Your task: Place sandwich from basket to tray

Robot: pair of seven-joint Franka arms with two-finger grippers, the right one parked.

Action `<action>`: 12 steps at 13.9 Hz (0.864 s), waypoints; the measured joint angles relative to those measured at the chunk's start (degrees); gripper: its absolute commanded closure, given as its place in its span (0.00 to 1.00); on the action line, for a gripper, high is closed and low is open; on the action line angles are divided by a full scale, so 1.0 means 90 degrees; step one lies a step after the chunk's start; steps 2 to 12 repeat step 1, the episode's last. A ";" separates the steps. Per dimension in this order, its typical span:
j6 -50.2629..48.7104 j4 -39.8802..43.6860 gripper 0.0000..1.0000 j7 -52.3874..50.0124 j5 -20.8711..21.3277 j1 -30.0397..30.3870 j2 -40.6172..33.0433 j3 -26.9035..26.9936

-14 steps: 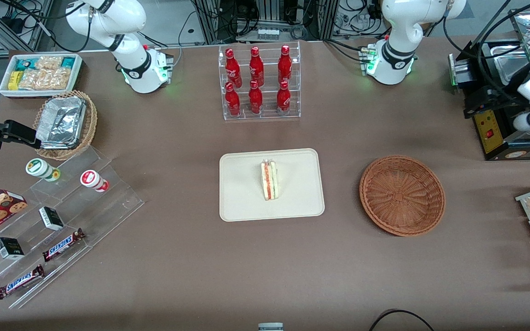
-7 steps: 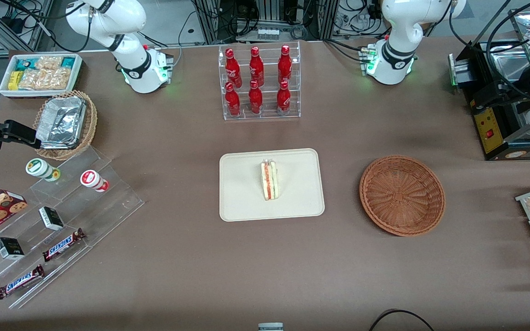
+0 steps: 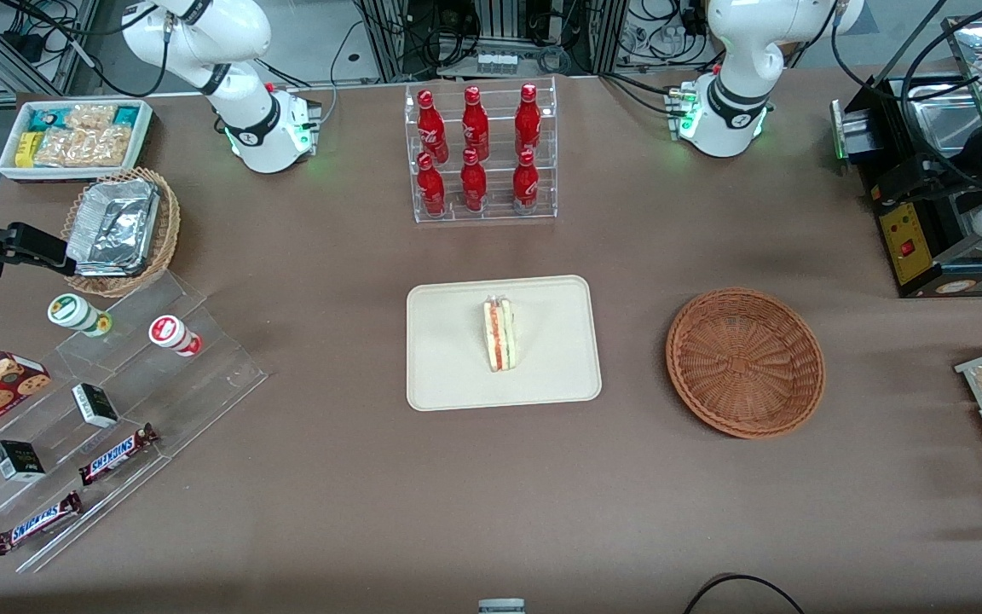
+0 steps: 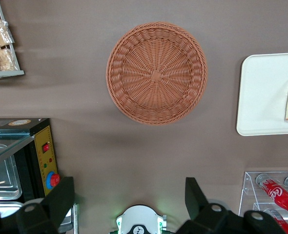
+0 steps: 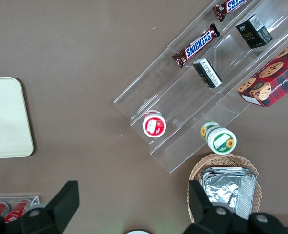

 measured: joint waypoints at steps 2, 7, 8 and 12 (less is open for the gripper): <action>0.0002 0.0000 0.00 0.0000 0.0000 0.0000 0.0030 0.0000; 0.0002 0.0000 0.00 0.0000 0.0000 0.0000 0.0030 0.0000; 0.0002 0.0000 0.00 0.0000 0.0000 0.0000 0.0030 0.0000; 0.0002 0.0000 0.00 0.0000 0.0000 0.0000 0.0030 0.0000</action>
